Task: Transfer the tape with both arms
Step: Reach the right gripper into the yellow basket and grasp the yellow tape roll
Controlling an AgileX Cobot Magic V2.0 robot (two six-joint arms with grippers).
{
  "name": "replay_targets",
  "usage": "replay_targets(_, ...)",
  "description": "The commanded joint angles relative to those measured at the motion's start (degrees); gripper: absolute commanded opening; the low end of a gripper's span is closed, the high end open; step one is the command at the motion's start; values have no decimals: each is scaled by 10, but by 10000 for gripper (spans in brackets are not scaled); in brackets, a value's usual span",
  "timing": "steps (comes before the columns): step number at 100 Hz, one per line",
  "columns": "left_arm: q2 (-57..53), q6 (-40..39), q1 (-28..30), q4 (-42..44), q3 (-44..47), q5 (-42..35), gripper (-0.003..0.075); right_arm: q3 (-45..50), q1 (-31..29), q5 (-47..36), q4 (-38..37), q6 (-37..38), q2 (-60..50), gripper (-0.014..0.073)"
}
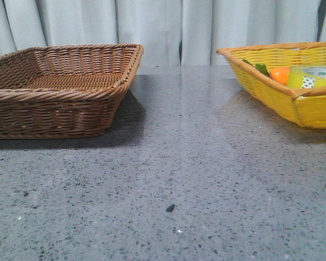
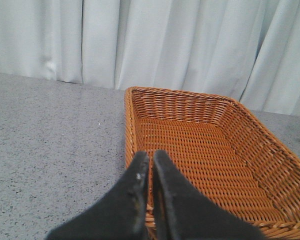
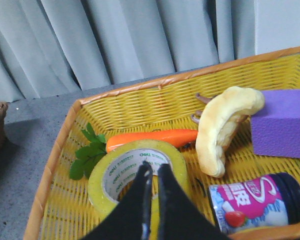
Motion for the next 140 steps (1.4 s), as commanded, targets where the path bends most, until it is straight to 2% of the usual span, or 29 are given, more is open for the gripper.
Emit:
replay_targets(1,11,-6,1,-9,-21,-48,-21,-46,10,-35,2,-5,32,-74)
replay_targets(10,11,-6,1,-9,-21,-46,-21,-100,22,27,-11,-8,84,-72)
replay_targets(17,11,-6,1,-9,-21,-39,-21,-145,33,74,-27,-34,130,-32)
replay_targets(22,11,-6,1,-9,-21,-33,-21,-176,41,106,-27,-52,160,27)
replay_targets(37,11,-6,1,-9,-21,-18,-21,-273,80,202,-27,-61,253,288)
replay_targets(47,11,-6,1,-9,-21,-18,-21,-331,107,265,-27,-61,313,353)
replay_targets(63,11,-6,1,-9,-21,-18,-21,-410,141,358,-52,-61,415,351)
replay_targets(82,11,-6,1,-9,-21,-18,-21,-457,146,417,-74,-61,508,351)
replay_targets(113,11,-6,1,-9,-21,-20,-21,-459,146,417,-81,-61,576,339)
replay_targets(122,11,-6,1,-9,-21,-20,-21,-459,145,418,-83,-50,579,246)
replay_targets(140,11,-6,1,-9,-21,-19,-21,-461,145,419,-89,-47,574,-60)
